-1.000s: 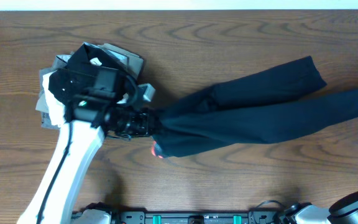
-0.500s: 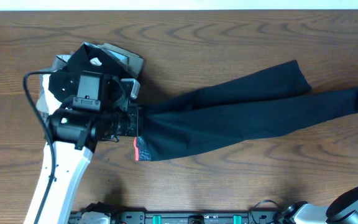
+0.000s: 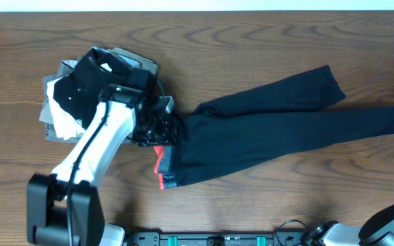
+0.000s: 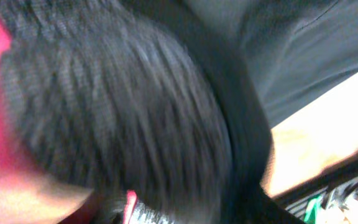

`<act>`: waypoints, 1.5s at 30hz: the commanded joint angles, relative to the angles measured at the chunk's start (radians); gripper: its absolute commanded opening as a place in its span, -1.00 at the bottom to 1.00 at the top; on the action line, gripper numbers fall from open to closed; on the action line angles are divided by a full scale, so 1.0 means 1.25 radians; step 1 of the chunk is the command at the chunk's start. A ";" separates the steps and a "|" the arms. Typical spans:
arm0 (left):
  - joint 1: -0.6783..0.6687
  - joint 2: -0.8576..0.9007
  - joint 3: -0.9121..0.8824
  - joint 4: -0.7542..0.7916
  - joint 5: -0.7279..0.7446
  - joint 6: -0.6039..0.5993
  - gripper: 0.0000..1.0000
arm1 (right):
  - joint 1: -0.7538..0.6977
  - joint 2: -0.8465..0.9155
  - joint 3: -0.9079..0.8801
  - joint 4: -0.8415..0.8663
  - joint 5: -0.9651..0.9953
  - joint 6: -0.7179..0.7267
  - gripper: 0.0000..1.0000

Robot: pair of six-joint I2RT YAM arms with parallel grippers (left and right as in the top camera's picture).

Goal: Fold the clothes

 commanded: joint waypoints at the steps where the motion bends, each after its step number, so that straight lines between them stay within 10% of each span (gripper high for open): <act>1: 0.000 0.042 0.015 -0.032 0.004 0.002 0.33 | 0.002 -0.015 0.007 0.011 0.051 -0.007 -0.97; 21: -0.043 0.088 -0.104 -0.070 0.155 0.007 0.39 | -0.023 -0.015 0.007 0.025 0.102 0.036 -0.98; 25: -0.075 0.088 -0.104 -0.032 0.157 0.009 0.18 | -0.023 -0.015 0.007 0.021 0.099 0.036 -0.97; 33: -0.103 0.085 -0.099 -0.016 0.164 0.007 -0.88 | -0.023 -0.015 0.007 0.021 0.090 0.037 -0.97; 45: 0.045 -0.200 0.120 -0.208 0.062 0.008 -0.88 | -0.023 -0.015 0.007 0.025 -0.010 0.023 -0.97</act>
